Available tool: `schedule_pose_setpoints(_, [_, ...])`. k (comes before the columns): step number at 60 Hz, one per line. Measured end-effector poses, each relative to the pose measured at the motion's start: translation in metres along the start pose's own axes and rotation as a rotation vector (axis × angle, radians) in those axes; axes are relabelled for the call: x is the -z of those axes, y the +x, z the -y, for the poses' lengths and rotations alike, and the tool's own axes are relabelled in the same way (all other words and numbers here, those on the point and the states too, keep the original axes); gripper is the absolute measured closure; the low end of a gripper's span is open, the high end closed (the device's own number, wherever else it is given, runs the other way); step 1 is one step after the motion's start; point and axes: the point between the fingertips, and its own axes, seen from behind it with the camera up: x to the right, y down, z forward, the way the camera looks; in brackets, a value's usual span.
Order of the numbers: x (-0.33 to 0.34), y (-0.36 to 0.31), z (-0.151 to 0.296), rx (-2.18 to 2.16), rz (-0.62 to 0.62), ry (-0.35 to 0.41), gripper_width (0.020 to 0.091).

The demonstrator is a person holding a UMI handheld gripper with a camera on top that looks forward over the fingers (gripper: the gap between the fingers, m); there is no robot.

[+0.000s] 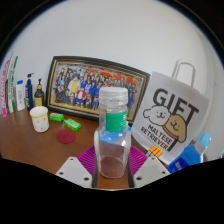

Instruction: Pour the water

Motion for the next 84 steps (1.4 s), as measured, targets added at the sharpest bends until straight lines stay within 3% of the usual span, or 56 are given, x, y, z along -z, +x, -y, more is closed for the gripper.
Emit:
schedule_pose_setpoints(14, [-0.022, -0.026, 0.094, 0.46, -0.187, 0.022, 0.0694])
schedule_pose_setpoints(25, [-0.05, -0.083, 0.154, 0.988, -0.327, 0.04, 0.0694])
schedule_pose_setpoints(45, [-0.085, -0.162, 0.176, 1.745, -0.473, -0.004, 0.0697])
schedule_pose_setpoints(64, [-0.085, -0.181, 0.174, 1.751, -0.423, -0.005, 0.0696])
schedule_pose_setpoints(84, [-0.058, -0.176, 0.17, 0.887, -0.166, 0.084, 0.0692])
